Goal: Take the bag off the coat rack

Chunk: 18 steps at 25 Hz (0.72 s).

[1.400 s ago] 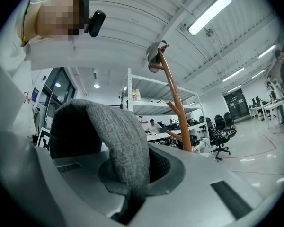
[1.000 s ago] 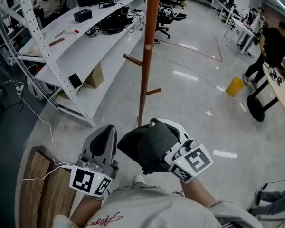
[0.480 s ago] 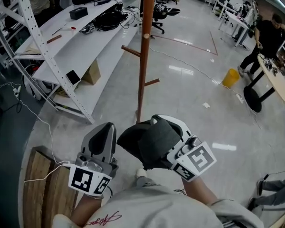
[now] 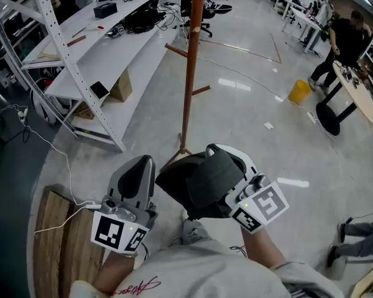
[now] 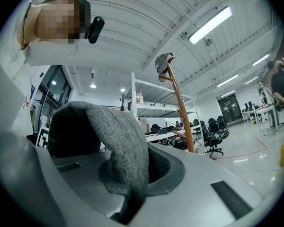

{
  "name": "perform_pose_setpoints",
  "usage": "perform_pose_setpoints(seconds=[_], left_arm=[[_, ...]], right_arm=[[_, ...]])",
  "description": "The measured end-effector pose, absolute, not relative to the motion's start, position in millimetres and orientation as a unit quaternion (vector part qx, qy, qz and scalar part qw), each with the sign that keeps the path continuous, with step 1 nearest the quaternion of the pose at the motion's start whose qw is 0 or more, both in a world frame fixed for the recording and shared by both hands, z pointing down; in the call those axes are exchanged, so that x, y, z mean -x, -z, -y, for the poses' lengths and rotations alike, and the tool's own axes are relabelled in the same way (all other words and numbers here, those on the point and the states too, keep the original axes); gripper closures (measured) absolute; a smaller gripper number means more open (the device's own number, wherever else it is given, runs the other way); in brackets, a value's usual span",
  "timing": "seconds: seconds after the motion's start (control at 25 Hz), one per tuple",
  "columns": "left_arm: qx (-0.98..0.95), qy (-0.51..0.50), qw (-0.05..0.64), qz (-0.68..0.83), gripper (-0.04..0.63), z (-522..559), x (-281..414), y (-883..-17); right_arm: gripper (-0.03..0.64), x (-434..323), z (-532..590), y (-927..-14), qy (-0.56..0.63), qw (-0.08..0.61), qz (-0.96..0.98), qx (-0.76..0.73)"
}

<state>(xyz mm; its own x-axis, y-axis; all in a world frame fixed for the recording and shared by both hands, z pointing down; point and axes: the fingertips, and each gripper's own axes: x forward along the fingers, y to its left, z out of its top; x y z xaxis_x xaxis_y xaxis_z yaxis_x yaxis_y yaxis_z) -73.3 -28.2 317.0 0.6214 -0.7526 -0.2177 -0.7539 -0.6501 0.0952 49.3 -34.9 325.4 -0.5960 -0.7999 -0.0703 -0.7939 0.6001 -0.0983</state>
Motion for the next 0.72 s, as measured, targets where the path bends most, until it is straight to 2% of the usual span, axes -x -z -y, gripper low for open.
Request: perform_pose_setpoints(seconds=[0.72], left_arm=[[0.903,-0.12,-0.005,-0.412,0.575,-23.2,82.8,-314.3]], right_arm=[[0.6,-41.8,-22.0,-323.5,0.039,0.059,-0.888,0.455]])
